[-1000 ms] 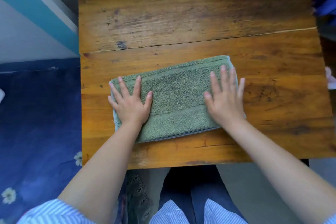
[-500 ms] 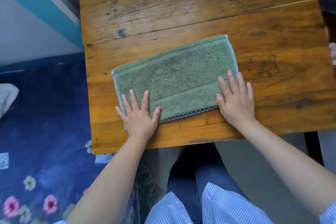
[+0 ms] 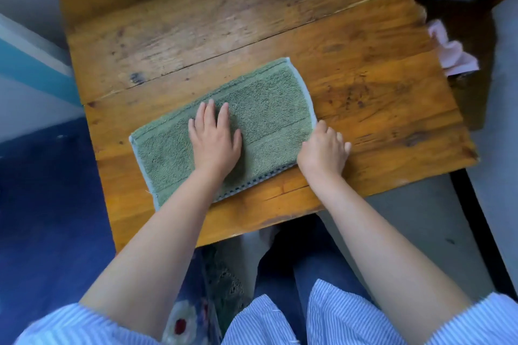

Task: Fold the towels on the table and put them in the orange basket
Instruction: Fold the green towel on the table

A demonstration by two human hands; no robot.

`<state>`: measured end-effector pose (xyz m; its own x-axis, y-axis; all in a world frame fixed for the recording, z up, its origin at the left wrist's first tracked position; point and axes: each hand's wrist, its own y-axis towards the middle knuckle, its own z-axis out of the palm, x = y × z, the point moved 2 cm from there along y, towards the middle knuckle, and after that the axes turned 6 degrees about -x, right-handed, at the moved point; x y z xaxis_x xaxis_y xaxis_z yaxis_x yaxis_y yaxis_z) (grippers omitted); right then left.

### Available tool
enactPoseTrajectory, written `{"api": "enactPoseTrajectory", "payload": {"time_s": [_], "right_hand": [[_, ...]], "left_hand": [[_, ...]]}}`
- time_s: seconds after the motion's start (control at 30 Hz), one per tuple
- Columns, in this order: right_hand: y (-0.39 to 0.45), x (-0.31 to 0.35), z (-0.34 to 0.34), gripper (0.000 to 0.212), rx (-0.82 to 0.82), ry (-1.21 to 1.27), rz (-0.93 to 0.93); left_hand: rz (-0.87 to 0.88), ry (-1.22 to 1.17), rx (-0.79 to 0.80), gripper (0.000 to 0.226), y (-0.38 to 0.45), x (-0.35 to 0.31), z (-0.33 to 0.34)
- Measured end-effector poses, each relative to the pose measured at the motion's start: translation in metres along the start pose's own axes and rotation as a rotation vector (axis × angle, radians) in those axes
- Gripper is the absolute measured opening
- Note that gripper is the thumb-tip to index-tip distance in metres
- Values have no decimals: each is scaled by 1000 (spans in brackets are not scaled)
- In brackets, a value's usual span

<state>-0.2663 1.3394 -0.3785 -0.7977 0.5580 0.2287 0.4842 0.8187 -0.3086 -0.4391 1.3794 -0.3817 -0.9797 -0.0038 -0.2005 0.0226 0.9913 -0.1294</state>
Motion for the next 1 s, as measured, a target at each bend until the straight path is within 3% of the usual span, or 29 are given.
{"api": "enactPoseTrajectory", "payload": {"time_s": [0.13,0.3,0.43,0.6,0.77,0.83,1.0], "right_hand": [[12,-7,-9,20,67,80,33],[40,-19,-26,18,182,116,16],[77,-23,-45,2,288,163,32],[130,-24,-75,13,313,272,27],[185,-8,-112,6,181,151,-25],[200,3,-128,21,64,74,-56],[209,29,-162,28,-174,-86,-259]], "left_hand": [[81,26,81,59,48,-38,-6],[5,30,228,61,102,-74,-10],[-106,-381,415,64,137,-103,-13],[-189,-638,567,50,178,-123,-32],[-65,-659,550,26,209,-145,-63],[3,-628,508,30,216,-151,-75],[242,-352,203,15,222,-143,-107]]}}
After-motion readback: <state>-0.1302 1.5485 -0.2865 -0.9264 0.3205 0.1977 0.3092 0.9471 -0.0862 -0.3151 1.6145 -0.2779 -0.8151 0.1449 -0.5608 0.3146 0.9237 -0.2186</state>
